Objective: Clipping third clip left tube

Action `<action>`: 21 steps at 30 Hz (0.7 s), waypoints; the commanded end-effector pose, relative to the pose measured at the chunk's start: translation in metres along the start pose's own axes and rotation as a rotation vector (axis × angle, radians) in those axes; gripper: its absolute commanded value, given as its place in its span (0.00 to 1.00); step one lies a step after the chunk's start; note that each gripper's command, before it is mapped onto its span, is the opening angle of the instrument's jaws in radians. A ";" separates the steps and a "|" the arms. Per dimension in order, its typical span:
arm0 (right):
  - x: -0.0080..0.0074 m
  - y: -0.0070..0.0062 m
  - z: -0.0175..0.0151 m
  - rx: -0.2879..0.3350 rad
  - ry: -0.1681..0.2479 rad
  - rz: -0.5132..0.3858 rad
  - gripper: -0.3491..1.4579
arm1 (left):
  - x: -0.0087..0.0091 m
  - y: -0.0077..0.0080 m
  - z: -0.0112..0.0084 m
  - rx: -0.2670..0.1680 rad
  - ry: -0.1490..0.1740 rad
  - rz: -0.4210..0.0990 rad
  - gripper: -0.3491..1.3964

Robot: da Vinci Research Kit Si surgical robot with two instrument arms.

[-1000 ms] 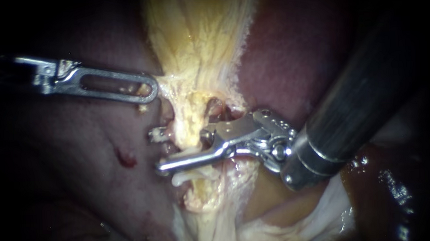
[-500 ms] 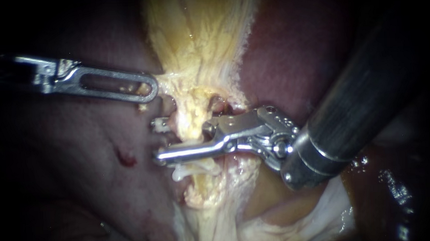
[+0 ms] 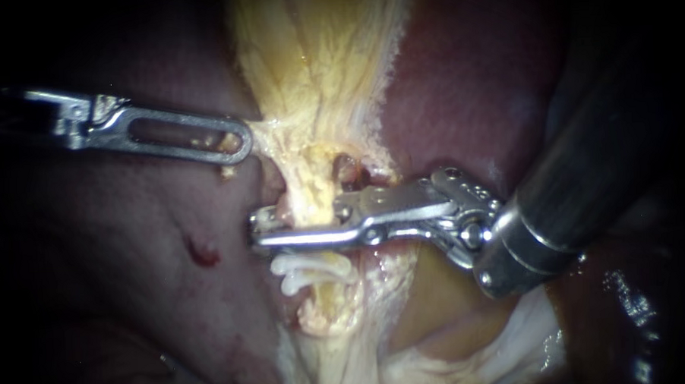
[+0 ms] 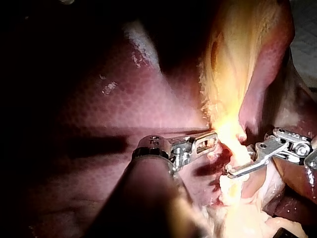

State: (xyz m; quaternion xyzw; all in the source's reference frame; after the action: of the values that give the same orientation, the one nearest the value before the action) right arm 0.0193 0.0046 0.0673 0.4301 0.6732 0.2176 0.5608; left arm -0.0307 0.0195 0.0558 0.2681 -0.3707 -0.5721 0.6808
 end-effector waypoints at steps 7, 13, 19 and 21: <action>-0.0002 0.0001 -0.0002 0.022 -0.010 -0.002 0.00 | 0.0000 0.0000 0.0000 0.000 0.000 0.000 0.00; -0.0003 0.0001 -0.0003 0.071 -0.046 -0.014 0.00 | 0.0000 0.0000 0.0000 0.000 0.000 0.000 0.00; -0.0004 0.0002 -0.0004 0.071 -0.049 -0.015 0.00 | 0.0000 0.0000 0.0000 0.000 0.000 0.000 0.00; -0.0004 0.0002 -0.0004 0.070 -0.049 -0.015 0.00 | 0.0000 0.0000 0.0000 0.000 0.000 0.000 0.00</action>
State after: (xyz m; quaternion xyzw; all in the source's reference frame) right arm 0.0191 0.0045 0.0678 0.4501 0.6697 0.1787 0.5631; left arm -0.0307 0.0195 0.0558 0.2679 -0.3709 -0.5720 0.6808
